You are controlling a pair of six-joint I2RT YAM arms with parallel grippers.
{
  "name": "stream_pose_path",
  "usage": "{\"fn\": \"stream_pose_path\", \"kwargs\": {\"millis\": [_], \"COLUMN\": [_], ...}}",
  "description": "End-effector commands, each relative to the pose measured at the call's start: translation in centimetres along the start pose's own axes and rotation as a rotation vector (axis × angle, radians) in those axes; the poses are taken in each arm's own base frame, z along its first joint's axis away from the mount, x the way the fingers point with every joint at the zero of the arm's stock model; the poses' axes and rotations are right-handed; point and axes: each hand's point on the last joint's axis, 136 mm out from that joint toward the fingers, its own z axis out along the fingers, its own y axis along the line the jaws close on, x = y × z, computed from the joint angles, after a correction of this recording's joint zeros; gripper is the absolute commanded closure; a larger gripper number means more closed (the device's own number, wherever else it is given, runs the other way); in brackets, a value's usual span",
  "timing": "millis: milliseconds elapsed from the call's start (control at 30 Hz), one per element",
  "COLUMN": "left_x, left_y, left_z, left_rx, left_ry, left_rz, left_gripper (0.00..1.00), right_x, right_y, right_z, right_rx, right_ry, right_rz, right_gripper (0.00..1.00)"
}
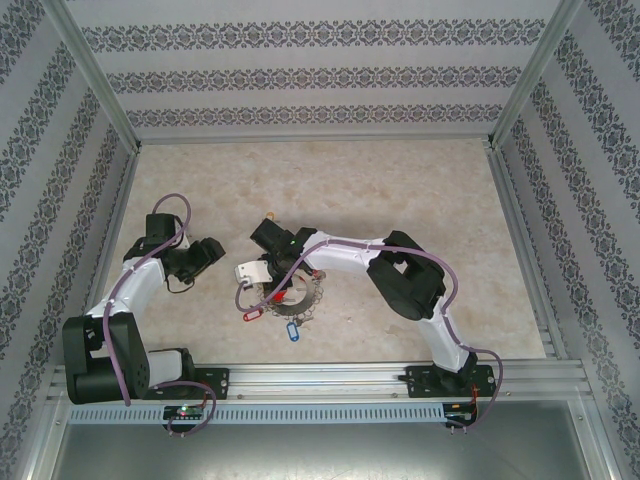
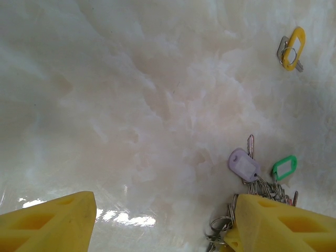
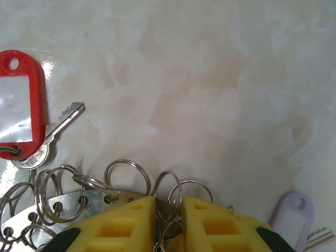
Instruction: Put the keys on the keyring
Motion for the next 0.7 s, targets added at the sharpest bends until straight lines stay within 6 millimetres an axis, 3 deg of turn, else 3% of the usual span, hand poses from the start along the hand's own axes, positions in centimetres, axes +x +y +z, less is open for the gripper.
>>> {"fn": "stream_pose_path", "kwargs": {"millis": [0,667], "left_x": [-0.1,-0.1], "left_y": [0.1,0.1], "left_z": [0.2,0.4], "left_rx": [0.016,0.024], "left_ry": [-0.003,-0.005], "left_rz": [-0.014,-0.018], "left_gripper": [0.30,0.30], "right_x": [-0.5,-0.2], "right_y": [-0.2,1.9], "right_z": [0.4,0.8], "right_rx": [0.014,-0.070], "right_ry": [0.000,0.006], "right_rz": [0.018,0.054], "right_gripper": [0.78,0.78]}}
